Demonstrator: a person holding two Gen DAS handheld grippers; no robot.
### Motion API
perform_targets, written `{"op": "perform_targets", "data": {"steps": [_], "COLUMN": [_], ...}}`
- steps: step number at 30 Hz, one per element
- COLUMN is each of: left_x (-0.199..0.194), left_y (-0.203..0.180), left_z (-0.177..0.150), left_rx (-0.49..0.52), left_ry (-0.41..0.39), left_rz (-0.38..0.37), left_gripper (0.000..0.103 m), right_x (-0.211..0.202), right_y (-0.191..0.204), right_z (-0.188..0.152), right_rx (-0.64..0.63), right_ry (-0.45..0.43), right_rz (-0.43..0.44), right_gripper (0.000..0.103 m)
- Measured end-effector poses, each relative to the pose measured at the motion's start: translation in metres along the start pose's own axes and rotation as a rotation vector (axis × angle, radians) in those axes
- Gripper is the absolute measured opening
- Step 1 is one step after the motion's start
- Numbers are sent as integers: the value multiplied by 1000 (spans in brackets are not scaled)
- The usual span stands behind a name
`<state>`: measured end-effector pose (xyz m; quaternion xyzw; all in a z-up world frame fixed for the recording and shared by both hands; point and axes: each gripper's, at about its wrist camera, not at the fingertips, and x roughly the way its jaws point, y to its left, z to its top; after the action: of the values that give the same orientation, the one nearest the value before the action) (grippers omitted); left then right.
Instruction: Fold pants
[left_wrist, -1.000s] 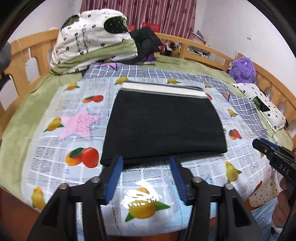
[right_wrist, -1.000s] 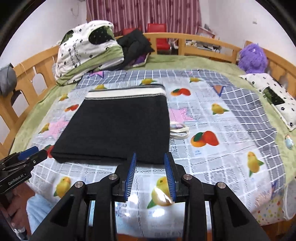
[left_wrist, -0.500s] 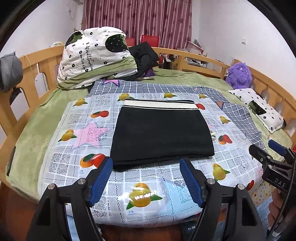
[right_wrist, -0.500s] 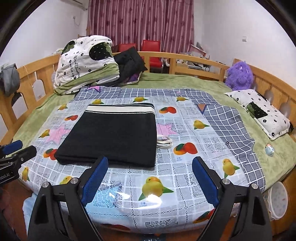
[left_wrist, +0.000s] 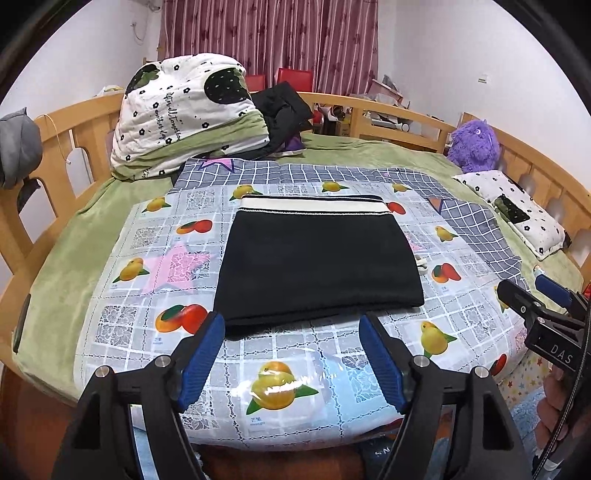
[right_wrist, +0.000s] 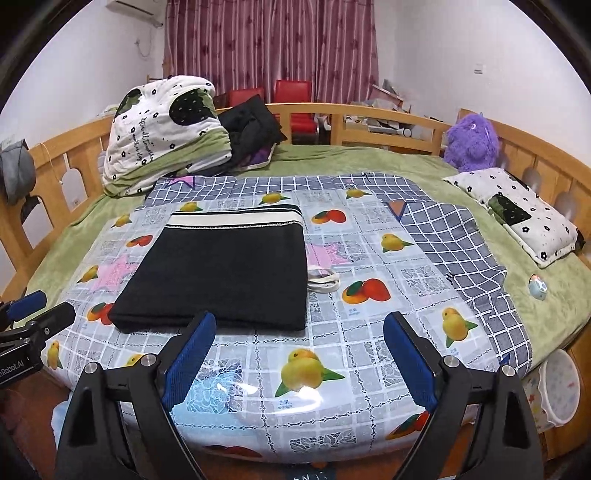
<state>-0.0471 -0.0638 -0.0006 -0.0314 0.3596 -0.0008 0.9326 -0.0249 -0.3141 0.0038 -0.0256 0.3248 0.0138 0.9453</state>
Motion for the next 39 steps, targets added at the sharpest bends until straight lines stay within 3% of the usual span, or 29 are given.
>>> {"op": "perform_targets", "data": {"steps": [39], "left_x": [3], "left_y": [1], "left_z": [-1], "left_rx": [0], "left_ry": [0], "left_rz": [-5], "left_gripper": [74], "right_x": [1], "right_y": [3], "right_z": [1], "right_rx": [4], "right_ry": [-6], "right_rz": [-8], "right_gripper": [91]}}
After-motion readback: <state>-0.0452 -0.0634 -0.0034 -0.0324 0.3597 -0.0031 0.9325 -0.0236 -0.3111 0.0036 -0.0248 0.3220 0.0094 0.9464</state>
